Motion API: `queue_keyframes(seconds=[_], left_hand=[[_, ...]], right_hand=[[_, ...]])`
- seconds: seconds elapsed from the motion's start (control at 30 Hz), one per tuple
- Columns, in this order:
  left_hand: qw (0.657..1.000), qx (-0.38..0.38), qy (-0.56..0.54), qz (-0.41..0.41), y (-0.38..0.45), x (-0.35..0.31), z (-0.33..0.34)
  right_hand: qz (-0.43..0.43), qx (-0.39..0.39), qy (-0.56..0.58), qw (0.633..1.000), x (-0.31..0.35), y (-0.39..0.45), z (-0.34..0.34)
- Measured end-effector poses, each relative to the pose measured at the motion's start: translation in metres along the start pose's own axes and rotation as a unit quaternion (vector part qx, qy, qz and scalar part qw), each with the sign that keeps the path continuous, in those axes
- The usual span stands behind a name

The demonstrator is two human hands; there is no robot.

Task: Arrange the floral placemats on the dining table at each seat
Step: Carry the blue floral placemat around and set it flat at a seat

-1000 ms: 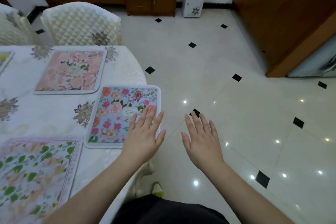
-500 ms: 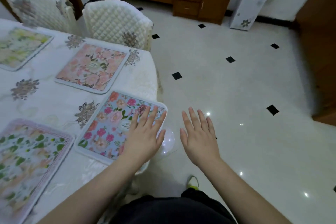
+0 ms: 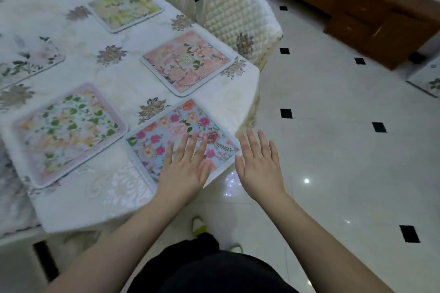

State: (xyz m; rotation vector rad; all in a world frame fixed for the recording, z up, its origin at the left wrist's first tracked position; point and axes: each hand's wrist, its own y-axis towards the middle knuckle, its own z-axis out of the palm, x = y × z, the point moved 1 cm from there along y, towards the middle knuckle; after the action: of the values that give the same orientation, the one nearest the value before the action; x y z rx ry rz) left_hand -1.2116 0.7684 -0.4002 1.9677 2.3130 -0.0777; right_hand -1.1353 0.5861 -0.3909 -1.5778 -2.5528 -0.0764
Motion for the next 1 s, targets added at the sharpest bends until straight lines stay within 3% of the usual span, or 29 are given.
queue_keyframes(seconds=[0.23, 0.47, 1.0], left_hand=[[0.997, -0.004, -0.010, -0.080, 0.006, 0.037, 0.008], [0.993, 0.011, -0.002, -0.120, 0.003, 0.058, 0.016], [0.948, 0.073, 0.008, -0.311, 0.010, 0.044, 0.056]], right_hand=[[-0.104, 0.036, -0.025, 0.994, 0.034, 0.053, 0.007], [-0.154, 0.061, -0.050, 0.985, 0.058, 0.086, 0.022], [-0.292, 0.181, -0.027, 0.939, 0.037, 0.157, 0.067]])
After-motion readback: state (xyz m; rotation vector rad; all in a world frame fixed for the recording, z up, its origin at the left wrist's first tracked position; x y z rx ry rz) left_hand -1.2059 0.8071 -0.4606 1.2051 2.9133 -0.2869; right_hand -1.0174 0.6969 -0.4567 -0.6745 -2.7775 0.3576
